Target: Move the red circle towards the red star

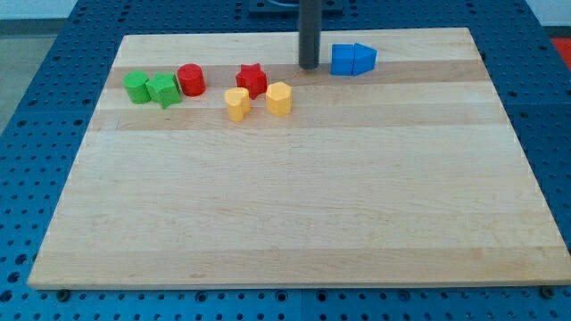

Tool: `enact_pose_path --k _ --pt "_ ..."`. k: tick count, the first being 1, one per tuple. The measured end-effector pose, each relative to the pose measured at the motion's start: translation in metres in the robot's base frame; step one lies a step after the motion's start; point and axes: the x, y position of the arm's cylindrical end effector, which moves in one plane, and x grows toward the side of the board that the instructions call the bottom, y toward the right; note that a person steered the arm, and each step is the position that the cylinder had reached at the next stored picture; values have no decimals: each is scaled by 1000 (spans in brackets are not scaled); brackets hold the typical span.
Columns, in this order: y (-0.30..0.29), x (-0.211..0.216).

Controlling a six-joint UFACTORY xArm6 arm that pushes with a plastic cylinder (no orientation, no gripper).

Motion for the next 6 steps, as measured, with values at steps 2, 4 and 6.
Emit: enact_pose_path --k 2,4,6 --pt "-97 -5" --pt "-160 -5" --pt "-194 17"
